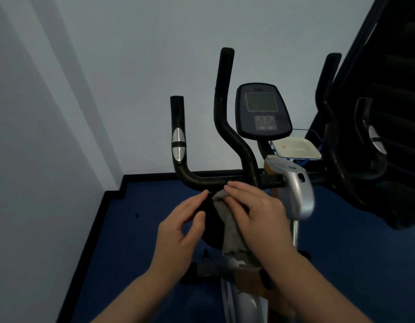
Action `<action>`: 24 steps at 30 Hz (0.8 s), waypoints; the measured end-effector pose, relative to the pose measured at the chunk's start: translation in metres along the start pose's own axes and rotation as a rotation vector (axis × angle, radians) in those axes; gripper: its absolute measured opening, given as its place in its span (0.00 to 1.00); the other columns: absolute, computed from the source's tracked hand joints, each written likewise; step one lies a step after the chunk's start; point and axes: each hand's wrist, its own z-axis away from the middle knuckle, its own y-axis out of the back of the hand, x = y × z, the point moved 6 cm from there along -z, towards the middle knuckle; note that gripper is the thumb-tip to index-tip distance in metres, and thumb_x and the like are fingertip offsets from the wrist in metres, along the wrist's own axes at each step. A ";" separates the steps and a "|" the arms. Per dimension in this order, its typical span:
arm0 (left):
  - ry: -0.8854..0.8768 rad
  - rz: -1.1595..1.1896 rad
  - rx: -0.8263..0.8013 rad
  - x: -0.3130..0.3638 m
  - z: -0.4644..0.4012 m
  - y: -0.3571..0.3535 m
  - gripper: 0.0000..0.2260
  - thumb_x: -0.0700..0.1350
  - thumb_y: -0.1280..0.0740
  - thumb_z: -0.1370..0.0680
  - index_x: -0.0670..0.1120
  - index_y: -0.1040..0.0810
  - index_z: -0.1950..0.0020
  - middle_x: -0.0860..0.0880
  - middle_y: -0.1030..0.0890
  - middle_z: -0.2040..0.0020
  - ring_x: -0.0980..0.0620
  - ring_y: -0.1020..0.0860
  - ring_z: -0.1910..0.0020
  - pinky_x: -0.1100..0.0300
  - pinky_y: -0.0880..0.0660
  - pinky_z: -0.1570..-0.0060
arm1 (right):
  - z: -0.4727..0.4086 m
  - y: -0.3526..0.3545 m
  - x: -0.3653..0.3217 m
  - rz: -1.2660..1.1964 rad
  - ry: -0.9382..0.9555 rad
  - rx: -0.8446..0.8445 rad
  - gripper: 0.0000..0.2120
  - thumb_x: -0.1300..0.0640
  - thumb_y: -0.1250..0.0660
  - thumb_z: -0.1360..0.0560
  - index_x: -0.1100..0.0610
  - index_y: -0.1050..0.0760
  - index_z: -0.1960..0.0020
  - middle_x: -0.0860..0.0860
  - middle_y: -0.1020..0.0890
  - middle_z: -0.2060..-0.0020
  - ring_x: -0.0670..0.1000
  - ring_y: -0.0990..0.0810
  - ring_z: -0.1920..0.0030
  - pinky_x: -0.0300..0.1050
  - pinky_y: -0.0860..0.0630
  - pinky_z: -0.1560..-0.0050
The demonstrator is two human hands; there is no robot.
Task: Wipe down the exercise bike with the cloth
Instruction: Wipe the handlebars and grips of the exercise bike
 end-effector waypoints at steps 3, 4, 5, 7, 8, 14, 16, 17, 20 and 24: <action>0.005 0.007 0.005 -0.001 0.001 -0.001 0.17 0.44 0.38 0.22 0.53 0.25 0.33 0.61 0.21 0.39 0.61 0.24 0.38 0.69 0.28 0.41 | 0.023 0.007 0.000 0.060 0.019 0.060 0.15 0.62 0.28 0.27 0.56 0.19 0.41 0.49 0.19 0.41 0.45 0.21 0.41 0.37 0.28 0.38; 0.005 0.010 0.008 -0.001 0.002 -0.001 0.17 0.44 0.38 0.22 0.54 0.25 0.33 0.61 0.21 0.39 0.61 0.24 0.38 0.69 0.28 0.41 | 0.030 0.008 0.000 0.085 0.035 0.087 0.15 0.62 0.28 0.27 0.56 0.19 0.40 0.49 0.20 0.40 0.45 0.22 0.41 0.35 0.29 0.38; 0.004 0.014 0.009 -0.001 0.001 -0.001 0.17 0.44 0.38 0.22 0.54 0.25 0.33 0.61 0.21 0.39 0.61 0.24 0.38 0.70 0.28 0.42 | 0.033 0.009 0.000 0.105 0.047 0.107 0.15 0.62 0.28 0.27 0.56 0.19 0.40 0.49 0.20 0.40 0.45 0.22 0.41 0.36 0.28 0.38; 0.003 0.015 0.002 0.000 0.000 0.000 0.17 0.44 0.38 0.22 0.54 0.25 0.33 0.61 0.21 0.39 0.60 0.23 0.39 0.70 0.28 0.42 | 0.025 0.009 0.000 0.133 0.070 0.137 0.14 0.62 0.26 0.28 0.57 0.18 0.42 0.50 0.18 0.41 0.47 0.20 0.43 0.43 0.23 0.41; 0.001 0.010 -0.004 -0.001 -0.001 0.001 0.17 0.44 0.38 0.22 0.53 0.25 0.34 0.61 0.21 0.40 0.60 0.23 0.39 0.69 0.27 0.42 | 0.019 0.008 -0.001 0.148 0.075 0.142 0.14 0.63 0.26 0.28 0.58 0.17 0.43 0.51 0.18 0.42 0.49 0.19 0.43 0.47 0.22 0.42; 0.003 0.039 -0.014 0.000 0.000 0.001 0.16 0.48 0.37 0.21 0.53 0.25 0.33 0.60 0.21 0.39 0.59 0.23 0.39 0.68 0.27 0.42 | 0.040 0.010 -0.001 0.336 0.177 0.195 0.14 0.51 0.33 0.25 0.53 0.19 0.41 0.53 0.23 0.42 0.54 0.27 0.40 0.52 0.31 0.39; 0.003 0.041 -0.019 -0.001 0.000 0.001 0.18 0.52 0.38 0.22 0.53 0.25 0.33 0.60 0.21 0.39 0.59 0.23 0.38 0.66 0.26 0.41 | 0.052 0.004 0.004 0.339 0.140 0.098 0.22 0.43 0.36 0.25 0.52 0.23 0.35 0.52 0.27 0.37 0.54 0.30 0.37 0.48 0.34 0.36; 0.001 0.040 -0.020 -0.002 -0.001 0.002 0.18 0.52 0.39 0.22 0.53 0.25 0.33 0.60 0.21 0.39 0.58 0.23 0.38 0.65 0.26 0.41 | 0.056 0.000 0.006 0.342 0.124 0.053 0.25 0.42 0.37 0.26 0.52 0.25 0.33 0.52 0.29 0.34 0.54 0.32 0.35 0.47 0.35 0.35; 0.002 0.049 -0.012 -0.002 -0.002 0.002 0.18 0.52 0.38 0.23 0.53 0.24 0.34 0.60 0.20 0.39 0.58 0.23 0.39 0.65 0.26 0.41 | 0.060 -0.002 0.005 0.294 0.125 0.054 0.22 0.47 0.34 0.24 0.51 0.26 0.32 0.52 0.33 0.31 0.52 0.33 0.34 0.39 0.40 0.32; 0.009 0.038 -0.008 -0.002 -0.001 0.001 0.16 0.46 0.37 0.22 0.53 0.24 0.34 0.59 0.20 0.39 0.58 0.23 0.39 0.65 0.26 0.41 | 0.040 0.004 0.001 0.207 0.150 0.149 0.15 0.61 0.27 0.28 0.58 0.19 0.42 0.52 0.26 0.41 0.49 0.30 0.42 0.35 0.36 0.39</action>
